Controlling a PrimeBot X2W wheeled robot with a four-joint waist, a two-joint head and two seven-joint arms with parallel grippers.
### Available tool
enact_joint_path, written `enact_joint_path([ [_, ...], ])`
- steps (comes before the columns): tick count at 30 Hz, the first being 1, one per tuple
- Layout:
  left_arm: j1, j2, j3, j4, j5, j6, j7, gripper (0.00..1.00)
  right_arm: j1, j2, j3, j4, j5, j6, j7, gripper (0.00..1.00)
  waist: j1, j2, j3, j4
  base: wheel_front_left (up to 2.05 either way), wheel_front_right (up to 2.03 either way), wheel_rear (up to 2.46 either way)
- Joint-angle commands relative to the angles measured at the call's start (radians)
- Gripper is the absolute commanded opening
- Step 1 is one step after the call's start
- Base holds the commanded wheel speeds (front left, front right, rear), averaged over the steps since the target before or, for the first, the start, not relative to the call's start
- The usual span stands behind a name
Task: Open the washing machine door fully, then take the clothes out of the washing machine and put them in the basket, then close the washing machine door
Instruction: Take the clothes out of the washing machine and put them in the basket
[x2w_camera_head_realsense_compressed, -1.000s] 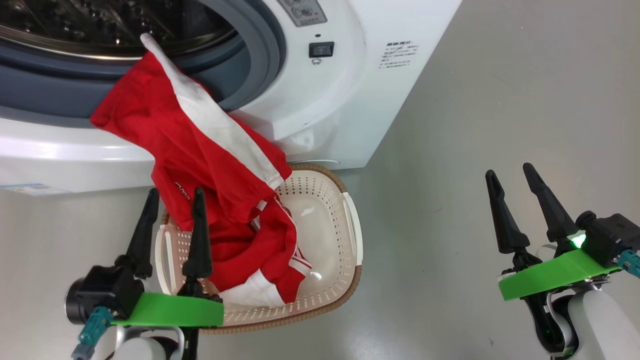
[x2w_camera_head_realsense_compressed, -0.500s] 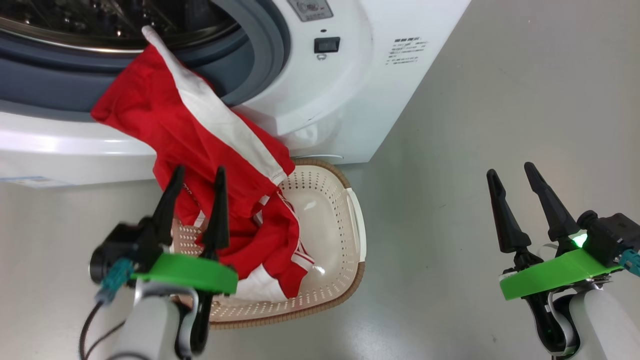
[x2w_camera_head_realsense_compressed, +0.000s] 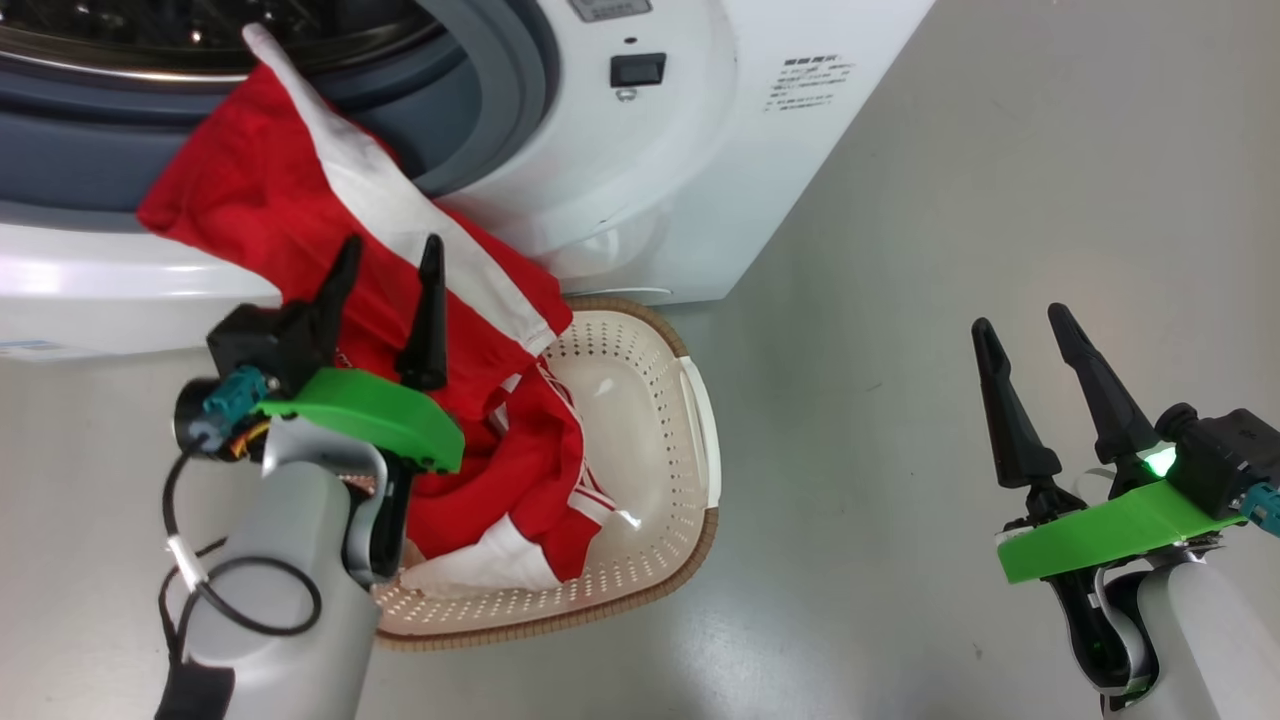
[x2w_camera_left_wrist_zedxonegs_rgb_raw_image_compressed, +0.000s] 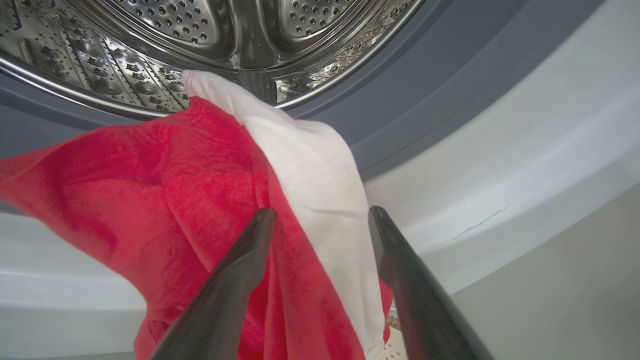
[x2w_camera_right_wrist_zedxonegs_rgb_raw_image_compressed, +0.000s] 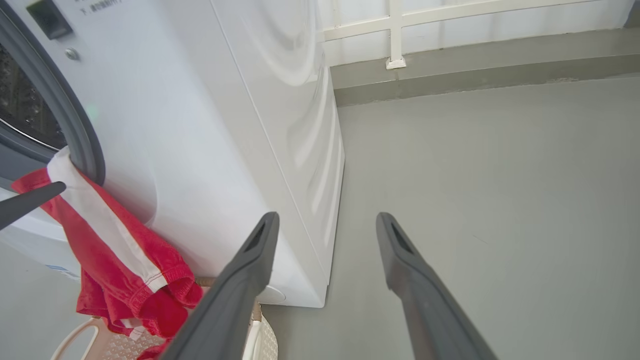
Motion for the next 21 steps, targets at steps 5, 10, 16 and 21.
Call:
enact_joint_path([
  [5,-0.035,0.020,0.033,0.027,0.001,-0.010,-0.005,1.00,-0.001,0.000,0.012,-0.022,0.005,0.006,-0.006,1.00,0.0000,0.0000,0.010,-0.009,0.00,0.00,0.00],
  [10,-0.064,0.020,0.050,0.069,0.009,-0.019,-0.005,1.00,-0.007,0.001,0.008,-0.023,0.004,0.006,-0.006,1.00,0.0000,0.0000,0.016,-0.006,0.00,0.00,0.00],
  [16,-0.081,0.020,0.054,0.086,0.007,-0.027,-0.005,0.11,-0.012,0.000,0.010,-0.025,0.004,0.006,-0.006,1.00,0.0000,0.0000,0.018,-0.003,0.00,0.00,0.00],
  [21,-0.057,0.020,0.041,0.088,0.005,-0.030,-0.005,0.00,-0.012,0.001,0.009,-0.024,0.005,0.006,-0.006,1.00,0.0000,0.0000,0.017,-0.006,0.00,0.00,0.00],
])
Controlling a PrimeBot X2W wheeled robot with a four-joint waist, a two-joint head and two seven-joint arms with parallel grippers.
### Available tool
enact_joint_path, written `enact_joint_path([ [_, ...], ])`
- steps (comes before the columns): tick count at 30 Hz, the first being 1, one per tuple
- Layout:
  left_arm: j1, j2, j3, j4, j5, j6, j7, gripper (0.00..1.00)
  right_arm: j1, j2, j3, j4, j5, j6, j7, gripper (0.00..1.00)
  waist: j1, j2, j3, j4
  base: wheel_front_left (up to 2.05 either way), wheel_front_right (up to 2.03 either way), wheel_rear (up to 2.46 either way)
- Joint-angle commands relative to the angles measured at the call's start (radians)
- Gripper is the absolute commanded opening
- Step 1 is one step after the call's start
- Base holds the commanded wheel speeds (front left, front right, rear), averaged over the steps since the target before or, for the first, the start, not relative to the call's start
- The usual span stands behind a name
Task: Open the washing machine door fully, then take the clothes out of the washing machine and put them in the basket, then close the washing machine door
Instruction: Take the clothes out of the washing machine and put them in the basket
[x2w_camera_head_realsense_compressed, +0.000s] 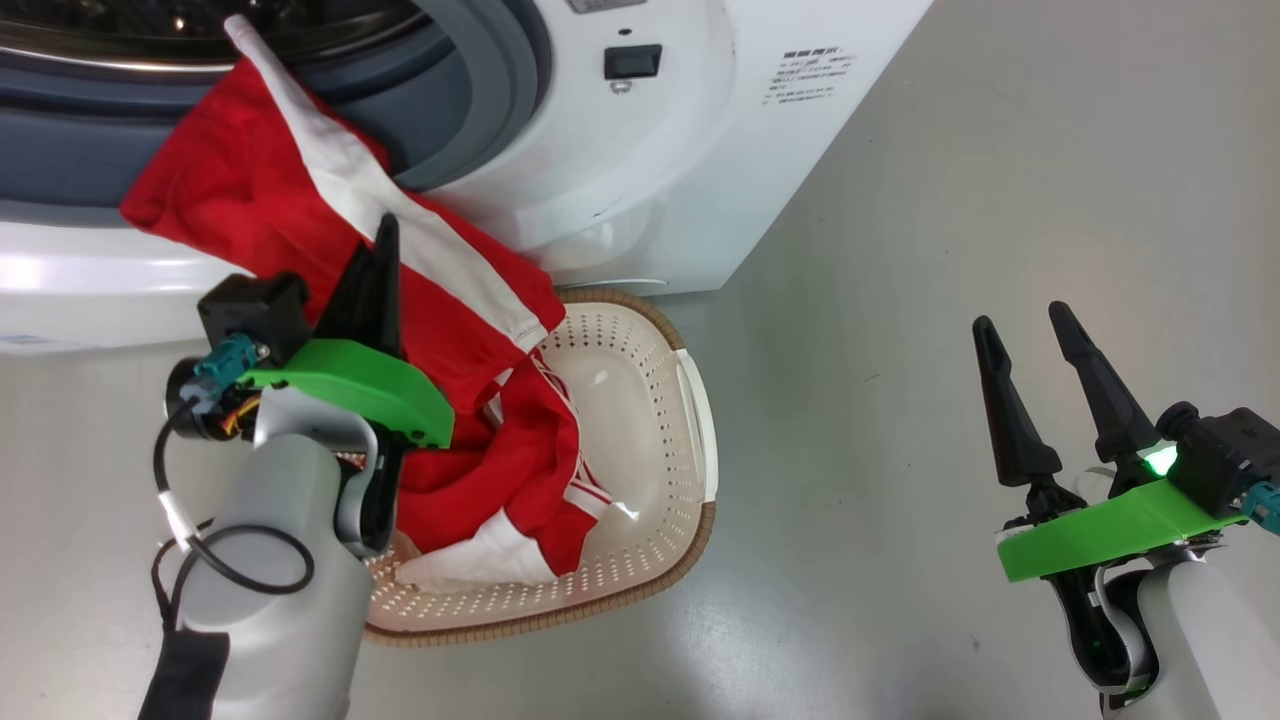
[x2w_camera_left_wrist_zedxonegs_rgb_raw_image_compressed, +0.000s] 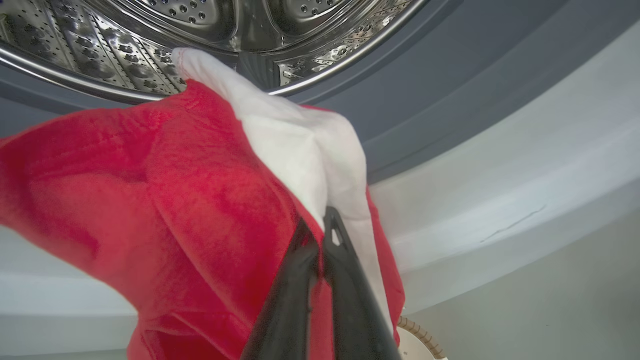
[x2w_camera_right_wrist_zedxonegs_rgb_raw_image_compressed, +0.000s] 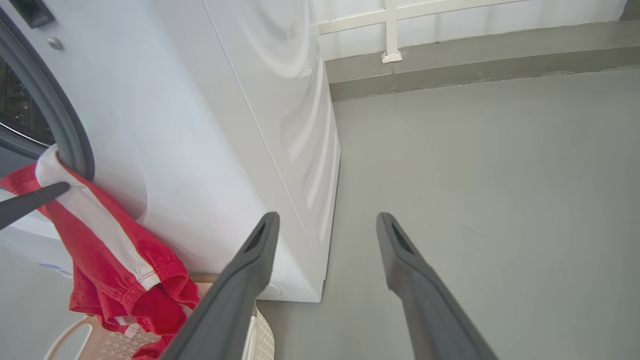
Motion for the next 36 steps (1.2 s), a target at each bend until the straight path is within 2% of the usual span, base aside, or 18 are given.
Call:
enact_joint_path([
  [1,0.022,0.027,0.017,-0.016,0.000,-0.005,-0.005,0.00,-0.010,-0.002,0.013,-0.023,0.005,0.006,-0.006,1.00,0.0000,0.0000,-0.001,-0.001,0.00,0.00,0.00],
  [13,0.143,0.027,-0.037,0.021,-0.036,-0.002,-0.005,0.00,-0.005,0.006,0.020,-0.020,0.006,0.006,-0.006,1.00,0.0000,0.0000,-0.002,0.000,0.00,0.00,0.00],
  [21,0.197,0.027,-0.161,0.088,-0.072,0.017,-0.005,0.00,-0.009,0.006,0.031,-0.021,0.007,0.006,-0.006,1.00,0.0000,0.0000,0.005,-0.005,0.00,0.00,0.00],
  [29,0.166,0.027,-0.282,0.223,-0.138,0.016,-0.005,0.00,-0.017,0.011,0.039,-0.021,0.010,0.006,-0.006,1.00,0.0000,0.0000,0.025,-0.023,0.00,0.00,0.00],
  [32,0.146,0.027,-0.291,0.240,-0.151,0.025,-0.005,0.14,-0.019,0.014,0.037,-0.021,0.011,0.006,-0.006,1.00,0.0000,0.0000,0.034,-0.029,0.00,0.00,0.00],
  [33,0.140,0.027,-0.293,0.243,-0.153,0.026,-0.005,0.22,-0.020,0.015,0.037,-0.021,0.011,0.006,-0.006,1.00,0.0000,0.0000,0.037,-0.030,0.00,0.00,0.00],
  [34,0.134,0.027,-0.293,0.246,-0.154,0.028,-0.005,0.35,-0.020,0.016,0.037,-0.021,0.011,0.006,-0.006,1.00,0.0000,0.0000,0.039,-0.032,0.00,0.00,0.00],
  [36,0.123,0.027,-0.291,0.249,-0.154,0.032,-0.005,0.49,-0.022,0.018,0.035,-0.021,0.011,0.006,-0.006,1.00,0.0000,0.0000,0.042,-0.034,0.00,0.00,0.00],
])
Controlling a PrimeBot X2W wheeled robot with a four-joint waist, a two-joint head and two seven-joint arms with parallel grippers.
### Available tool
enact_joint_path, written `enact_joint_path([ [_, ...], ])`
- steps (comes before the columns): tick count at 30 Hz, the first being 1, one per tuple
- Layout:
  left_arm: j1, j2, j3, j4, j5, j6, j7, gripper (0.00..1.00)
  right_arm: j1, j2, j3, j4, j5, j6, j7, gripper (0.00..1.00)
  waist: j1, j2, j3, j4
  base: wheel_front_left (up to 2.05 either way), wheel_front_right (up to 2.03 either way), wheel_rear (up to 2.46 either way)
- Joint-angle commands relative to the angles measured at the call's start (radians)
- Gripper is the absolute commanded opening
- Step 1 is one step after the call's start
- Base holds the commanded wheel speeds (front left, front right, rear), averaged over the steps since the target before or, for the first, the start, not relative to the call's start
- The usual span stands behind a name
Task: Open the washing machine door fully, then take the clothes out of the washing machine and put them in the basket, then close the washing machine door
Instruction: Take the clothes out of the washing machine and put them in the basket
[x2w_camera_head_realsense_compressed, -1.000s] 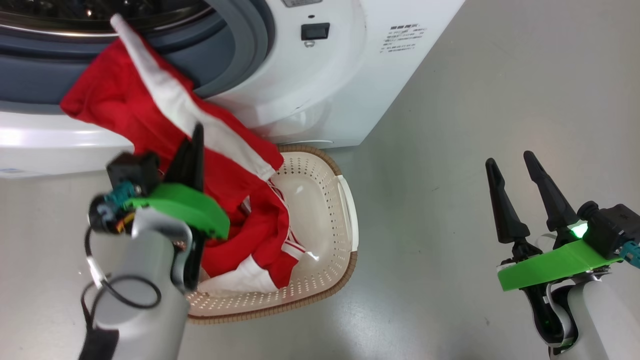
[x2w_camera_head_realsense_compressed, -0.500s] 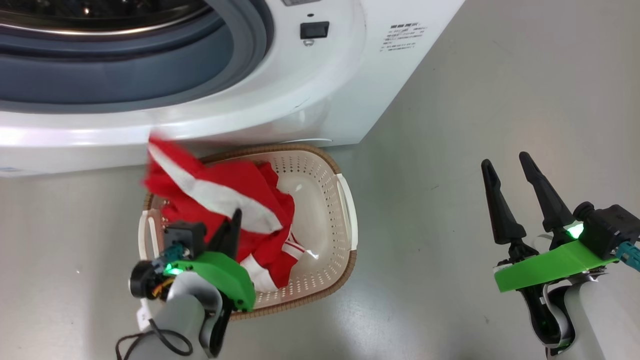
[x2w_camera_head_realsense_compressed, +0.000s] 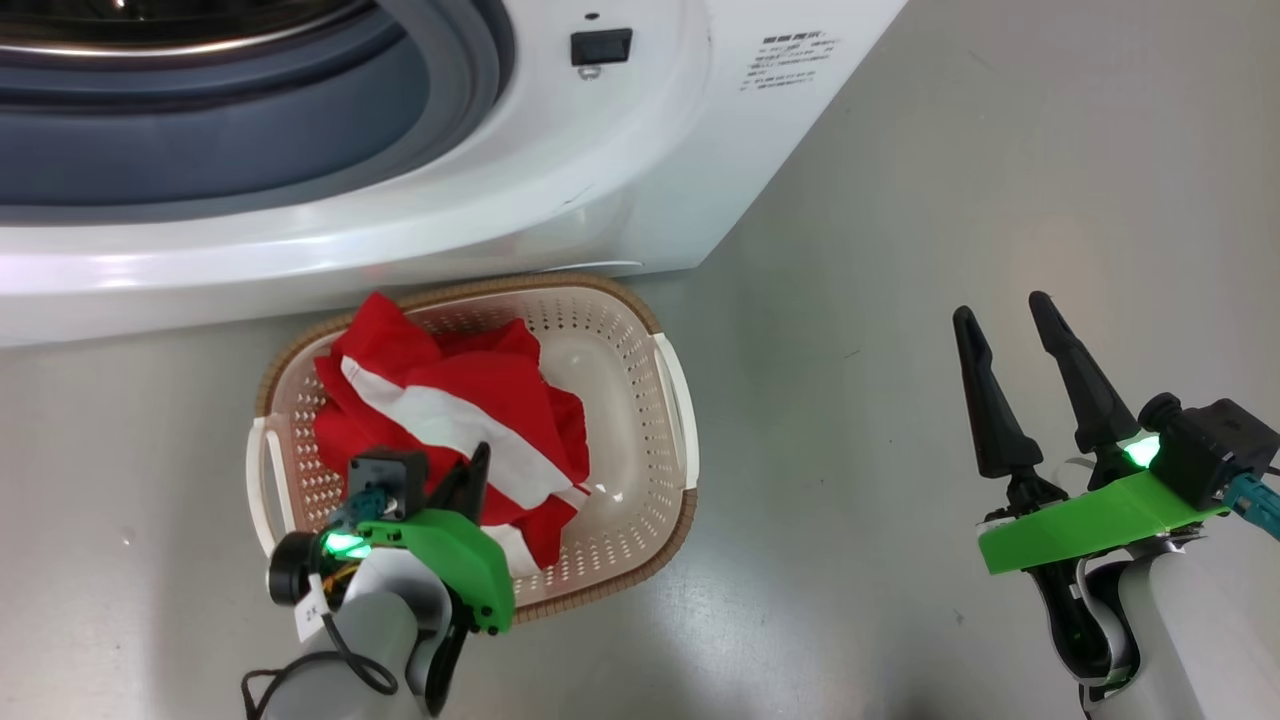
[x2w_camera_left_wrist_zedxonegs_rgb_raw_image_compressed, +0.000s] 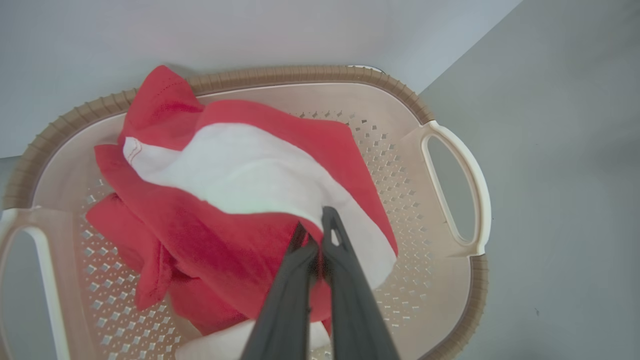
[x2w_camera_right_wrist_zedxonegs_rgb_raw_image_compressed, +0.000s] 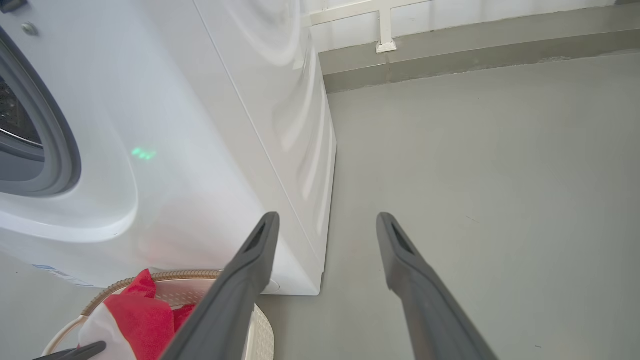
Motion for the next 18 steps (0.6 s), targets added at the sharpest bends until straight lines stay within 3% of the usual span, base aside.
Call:
enact_joint_path([
  [1,0.002,0.025,0.021,-0.004,-0.002,0.009,-0.006,0.65,-0.004,-0.005,0.022,-0.021,0.011,0.006,-0.006,1.00,0.0000,0.0000,0.004,-0.002,0.00,0.00,0.00],
  [3,-0.004,0.025,0.028,-0.004,0.001,0.012,-0.006,0.91,-0.006,-0.004,0.020,-0.020,0.011,0.006,-0.006,1.00,0.0000,0.0000,0.004,-0.003,0.00,0.00,0.00],
  [5,-0.009,0.025,0.037,-0.005,0.006,0.013,-0.006,1.00,-0.006,-0.003,0.017,-0.019,0.011,0.006,-0.006,1.00,0.0000,0.0000,0.004,-0.002,0.00,0.00,0.00],
  [18,0.023,0.025,0.131,-0.057,0.059,0.014,-0.006,1.00,0.005,-0.007,0.012,-0.007,0.009,0.006,-0.006,1.00,0.0000,0.0000,-0.068,0.007,0.00,0.00,0.00],
])
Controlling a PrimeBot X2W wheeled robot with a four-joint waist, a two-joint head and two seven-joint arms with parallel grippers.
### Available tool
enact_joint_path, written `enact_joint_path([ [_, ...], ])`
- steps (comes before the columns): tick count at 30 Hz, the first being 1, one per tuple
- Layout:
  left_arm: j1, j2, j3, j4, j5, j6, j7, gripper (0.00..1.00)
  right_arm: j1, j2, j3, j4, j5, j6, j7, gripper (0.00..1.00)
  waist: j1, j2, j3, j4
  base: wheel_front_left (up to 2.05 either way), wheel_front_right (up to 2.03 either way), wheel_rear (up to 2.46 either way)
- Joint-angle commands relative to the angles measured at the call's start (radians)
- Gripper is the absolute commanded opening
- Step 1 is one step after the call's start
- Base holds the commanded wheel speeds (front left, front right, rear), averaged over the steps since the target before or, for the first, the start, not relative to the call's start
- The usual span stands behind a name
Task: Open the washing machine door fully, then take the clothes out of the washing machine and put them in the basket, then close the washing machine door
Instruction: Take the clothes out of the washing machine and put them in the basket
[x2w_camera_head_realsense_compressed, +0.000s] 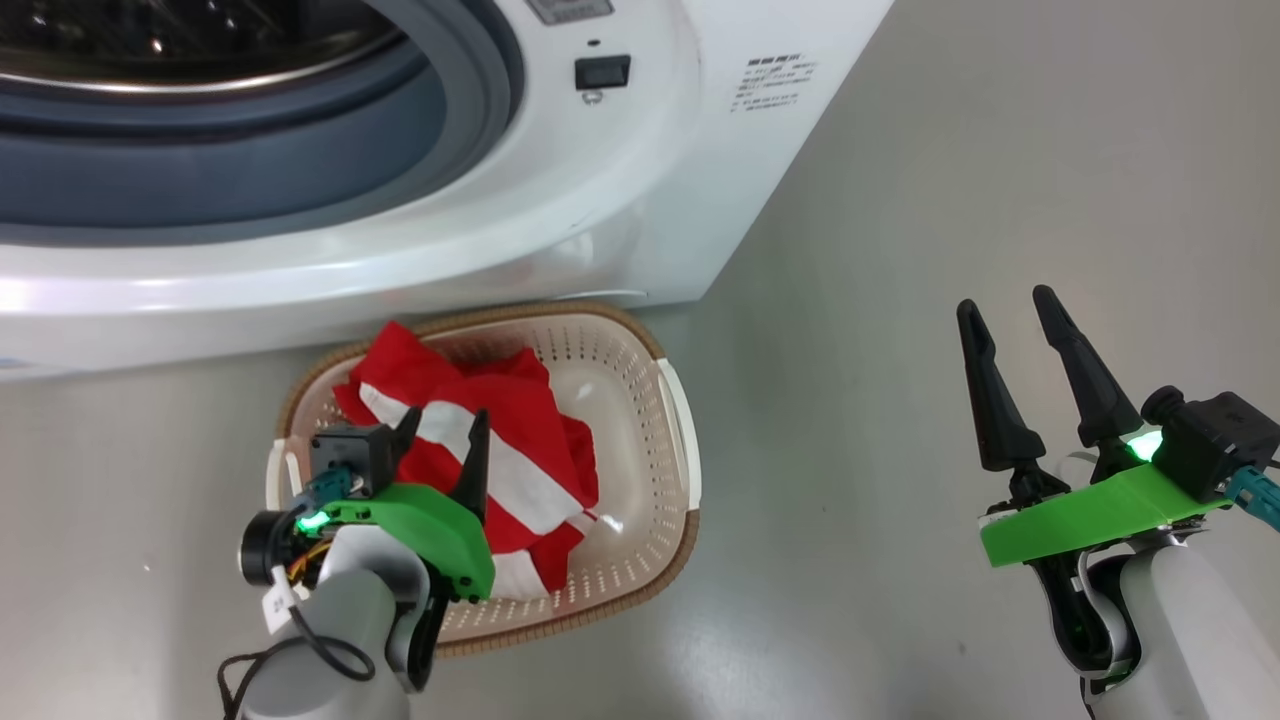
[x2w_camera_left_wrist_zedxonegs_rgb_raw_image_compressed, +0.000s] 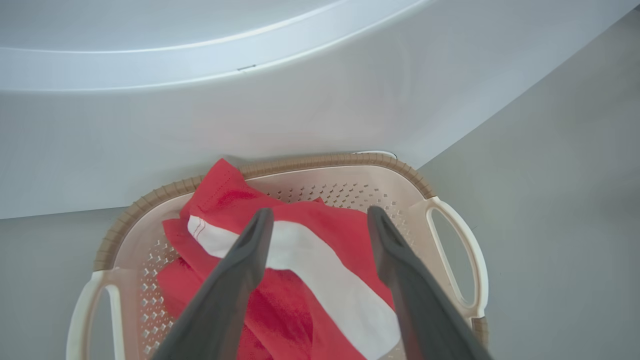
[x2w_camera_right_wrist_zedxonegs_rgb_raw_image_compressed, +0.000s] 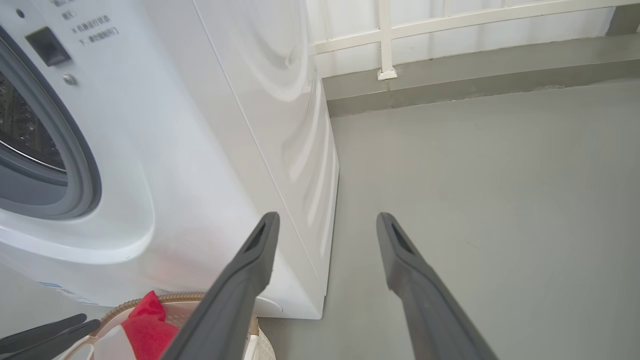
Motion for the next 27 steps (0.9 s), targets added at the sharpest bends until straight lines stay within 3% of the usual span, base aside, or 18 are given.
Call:
enact_joint_path([
  [1,0.035,0.025,0.032,-0.021,0.011,0.005,-0.006,1.00,0.021,-0.009,0.017,-0.018,0.009,0.006,-0.006,1.00,0.0000,0.0000,-0.024,0.003,0.00,0.00,0.00],
  [16,0.206,0.025,0.258,-0.320,0.187,-0.015,-0.006,1.00,0.103,-0.019,0.016,0.004,0.007,0.006,-0.006,1.00,0.0000,0.0000,-0.203,0.028,0.00,0.00,0.00],
  [27,0.337,0.025,0.325,-0.504,0.238,-0.036,-0.006,1.00,0.172,-0.029,0.006,0.012,0.005,0.006,-0.006,1.00,0.0000,0.0000,-0.307,0.043,0.00,0.00,0.00],
])
